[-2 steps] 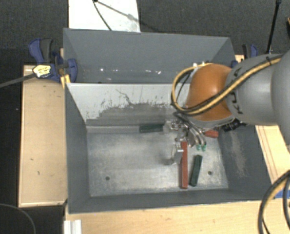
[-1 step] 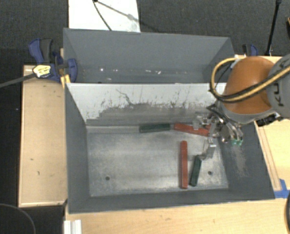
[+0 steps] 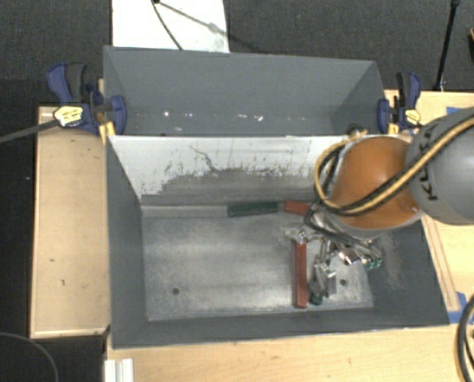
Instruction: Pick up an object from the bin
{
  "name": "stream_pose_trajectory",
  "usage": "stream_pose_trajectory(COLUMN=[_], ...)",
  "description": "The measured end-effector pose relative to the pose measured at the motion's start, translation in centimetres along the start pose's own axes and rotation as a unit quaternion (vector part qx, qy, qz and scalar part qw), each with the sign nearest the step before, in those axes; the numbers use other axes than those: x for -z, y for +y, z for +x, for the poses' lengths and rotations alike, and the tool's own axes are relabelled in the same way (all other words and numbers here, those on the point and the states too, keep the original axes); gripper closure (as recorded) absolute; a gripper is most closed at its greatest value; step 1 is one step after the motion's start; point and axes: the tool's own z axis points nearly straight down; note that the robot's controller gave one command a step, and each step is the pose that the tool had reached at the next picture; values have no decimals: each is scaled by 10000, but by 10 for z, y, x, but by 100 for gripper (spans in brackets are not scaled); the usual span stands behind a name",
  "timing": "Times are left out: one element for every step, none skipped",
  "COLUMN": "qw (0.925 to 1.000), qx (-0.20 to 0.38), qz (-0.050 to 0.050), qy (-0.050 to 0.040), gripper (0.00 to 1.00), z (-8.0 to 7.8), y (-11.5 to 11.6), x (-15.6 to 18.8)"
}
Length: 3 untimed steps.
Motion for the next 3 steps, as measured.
stream_pose_trajectory(qw=[9765, 9771, 9638], qx=[2157, 2128, 2666], qz=[11, 6, 32], qy=[-17, -1, -35], gripper=[0, 100, 100], z=[-9, -8, -2], y=[15, 15, 50], x=[1, 1, 137])
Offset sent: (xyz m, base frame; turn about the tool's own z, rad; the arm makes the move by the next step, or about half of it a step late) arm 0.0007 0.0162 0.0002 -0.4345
